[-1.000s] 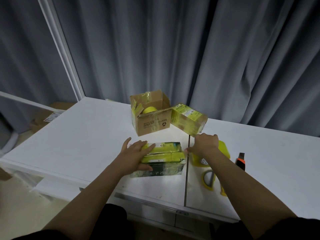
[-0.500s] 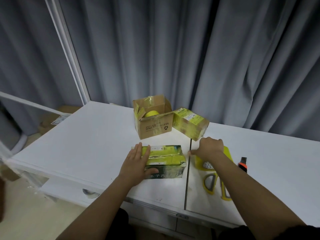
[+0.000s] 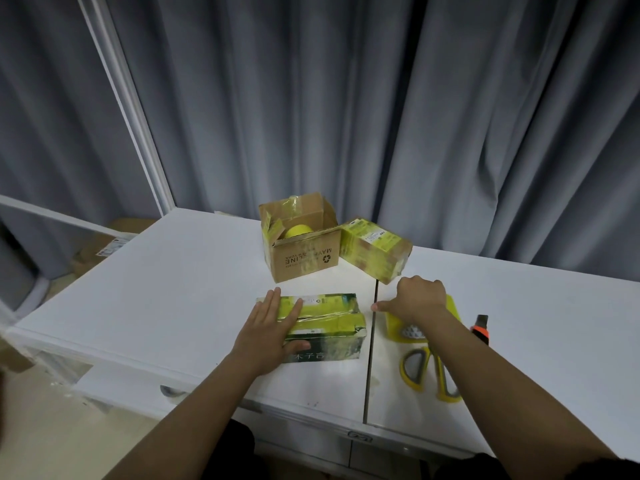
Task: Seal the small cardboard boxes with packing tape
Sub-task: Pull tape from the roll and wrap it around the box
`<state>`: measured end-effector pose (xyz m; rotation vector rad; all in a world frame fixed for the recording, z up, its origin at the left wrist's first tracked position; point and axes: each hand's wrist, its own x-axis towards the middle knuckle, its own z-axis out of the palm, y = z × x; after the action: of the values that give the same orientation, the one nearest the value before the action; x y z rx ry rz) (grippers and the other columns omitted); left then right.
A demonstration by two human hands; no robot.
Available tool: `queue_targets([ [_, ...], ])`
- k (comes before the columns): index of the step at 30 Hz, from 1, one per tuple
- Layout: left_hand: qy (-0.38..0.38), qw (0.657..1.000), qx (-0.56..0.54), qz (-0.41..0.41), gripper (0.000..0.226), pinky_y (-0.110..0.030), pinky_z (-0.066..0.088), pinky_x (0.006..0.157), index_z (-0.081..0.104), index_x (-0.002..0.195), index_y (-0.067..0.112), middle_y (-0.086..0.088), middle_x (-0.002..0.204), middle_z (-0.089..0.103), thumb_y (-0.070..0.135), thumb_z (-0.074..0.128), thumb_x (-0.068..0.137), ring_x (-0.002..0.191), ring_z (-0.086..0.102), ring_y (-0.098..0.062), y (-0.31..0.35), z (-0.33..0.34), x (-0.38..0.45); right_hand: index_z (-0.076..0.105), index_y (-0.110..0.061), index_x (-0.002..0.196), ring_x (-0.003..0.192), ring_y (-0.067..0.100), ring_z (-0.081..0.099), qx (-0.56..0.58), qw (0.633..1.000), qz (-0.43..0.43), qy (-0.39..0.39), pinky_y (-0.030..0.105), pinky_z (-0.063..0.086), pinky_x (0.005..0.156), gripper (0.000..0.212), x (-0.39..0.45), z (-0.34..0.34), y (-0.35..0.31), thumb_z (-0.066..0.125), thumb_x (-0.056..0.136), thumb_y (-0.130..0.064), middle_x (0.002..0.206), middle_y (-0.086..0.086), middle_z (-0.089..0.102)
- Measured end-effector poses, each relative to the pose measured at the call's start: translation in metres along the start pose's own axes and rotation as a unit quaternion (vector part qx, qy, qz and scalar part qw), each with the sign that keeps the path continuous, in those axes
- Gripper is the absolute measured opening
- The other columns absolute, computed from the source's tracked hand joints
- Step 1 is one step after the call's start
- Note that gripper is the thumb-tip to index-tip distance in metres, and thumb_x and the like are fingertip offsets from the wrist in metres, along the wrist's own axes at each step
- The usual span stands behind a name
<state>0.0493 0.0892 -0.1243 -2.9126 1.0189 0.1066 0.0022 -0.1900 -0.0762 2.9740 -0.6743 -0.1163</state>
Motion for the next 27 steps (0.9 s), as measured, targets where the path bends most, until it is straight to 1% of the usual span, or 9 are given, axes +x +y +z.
queue_targets([
  [3, -0.004, 0.999, 0.026, 0.034, 0.071, -0.038, -0.008, 0.117, -0.010, 0.150, 0.027, -0.012, 0.158, -0.016, 0.061, 0.017, 0.094, 0.145, -0.014, -0.029, 0.002, 0.000, 0.001, 0.046, -0.023, 0.082, 0.086, 0.017, 0.058, -0.015, 1.000, -0.009, 0.009, 0.036, 0.032, 0.086, 0.058, -0.001, 0.003, -0.008, 0.049, 0.075, -0.080, 0.077, -0.006, 0.052],
  [5, -0.012, 0.997, 0.039, 0.069, 0.064, -0.042, -0.007, 0.117, -0.011, 0.149, 0.031, -0.004, 0.159, -0.015, 0.041, 0.031, 0.101, 0.145, -0.014, -0.031, 0.008, -0.001, 0.001, 0.047, -0.023, 0.082, 0.078, 0.017, 0.053, -0.022, 1.000, -0.010, 0.007, 0.037, 0.031, 0.090, 0.055, -0.002, 0.004, -0.012, 0.050, 0.076, -0.077, 0.067, -0.007, 0.043],
  [7, -0.034, 0.995, 0.044, 0.086, 0.076, -0.055, -0.005, 0.114, -0.014, 0.148, 0.038, 0.003, 0.158, -0.019, 0.018, 0.040, 0.099, 0.144, -0.017, -0.035, 0.018, -0.005, 0.000, 0.046, -0.024, 0.083, 0.075, 0.017, 0.050, -0.028, 1.000, -0.015, 0.001, 0.038, 0.031, 0.091, 0.052, -0.003, 0.004, -0.015, 0.051, 0.078, -0.075, 0.065, -0.007, 0.041],
  [9, -0.052, 0.995, 0.048, 0.077, 0.089, -0.066, -0.001, 0.109, -0.016, 0.146, 0.041, 0.005, 0.158, -0.019, 0.009, 0.047, 0.092, 0.143, -0.016, -0.040, 0.031, -0.010, 0.003, 0.046, -0.024, 0.084, 0.081, 0.017, 0.057, -0.031, 0.999, -0.022, 0.003, 0.039, 0.031, 0.092, 0.050, -0.003, 0.004, -0.017, 0.051, 0.079, -0.073, 0.072, -0.007, 0.048],
  [12, -0.034, 0.999, -0.009, 0.009, 0.076, -0.070, 0.010, 0.108, -0.005, 0.149, 0.035, -0.002, 0.159, 0.002, 0.040, 0.046, 0.093, 0.142, -0.002, -0.046, 0.055, -0.016, 0.011, 0.045, -0.023, 0.085, 0.088, 0.018, 0.061, -0.034, 0.999, -0.024, 0.014, 0.039, 0.032, 0.092, 0.049, -0.004, 0.004, -0.018, 0.050, 0.081, -0.072, 0.087, -0.005, 0.061],
  [15, 0.014, 0.998, -0.033, -0.059, 0.071, -0.067, 0.014, 0.108, 0.002, 0.150, 0.034, -0.008, 0.155, 0.017, 0.068, 0.022, 0.091, 0.141, 0.008, -0.048, 0.081, -0.015, 0.017, 0.048, -0.023, 0.085, 0.089, 0.018, 0.061, -0.039, 0.999, -0.024, 0.011, 0.039, 0.032, 0.092, 0.049, -0.007, 0.004, -0.018, 0.048, 0.082, -0.072, 0.086, -0.005, 0.059],
  [19, 0.052, 0.997, -0.027, -0.046, 0.072, -0.066, 0.003, 0.110, -0.001, 0.150, 0.037, -0.003, 0.160, 0.004, 0.071, 0.002, 0.086, 0.143, -0.002, -0.044, 0.077, 0.006, 0.023, 0.051, -0.024, 0.088, 0.092, 0.018, 0.059, -0.012, 1.000, 0.001, 0.000, 0.036, 0.034, 0.084, 0.055, -0.007, -0.004, -0.005, 0.043, 0.080, -0.078, 0.093, -0.004, 0.061],
  [22, 0.036, 0.997, -0.056, 0.028, 0.076, -0.058, -0.010, 0.111, -0.005, 0.147, 0.045, 0.005, 0.160, -0.006, 0.074, -0.011, 0.077, 0.145, -0.014, -0.032, 0.051, 0.007, 0.037, 0.046, -0.021, 0.075, 0.074, 0.018, 0.052, 0.034, 0.999, 0.026, 0.002, 0.030, 0.037, 0.070, 0.065, -0.016, -0.012, 0.006, 0.041, 0.072, -0.086, 0.073, -0.006, 0.049],
  [27, 0.016, 0.982, -0.138, 0.126, 0.045, -0.040, -0.028, 0.105, 0.014, 0.141, 0.058, 0.023, 0.154, 0.002, 0.058, 0.014, 0.096, 0.143, -0.018, -0.010, 0.009, -0.009, 0.063, 0.061, -0.025, 0.090, 0.080, 0.015, 0.055, 0.204, 0.978, -0.007, -0.046, 0.029, 0.044, 0.065, 0.050, -0.040, -0.014, 0.007, 0.052, 0.076, -0.073, 0.089, -0.006, 0.058],
])
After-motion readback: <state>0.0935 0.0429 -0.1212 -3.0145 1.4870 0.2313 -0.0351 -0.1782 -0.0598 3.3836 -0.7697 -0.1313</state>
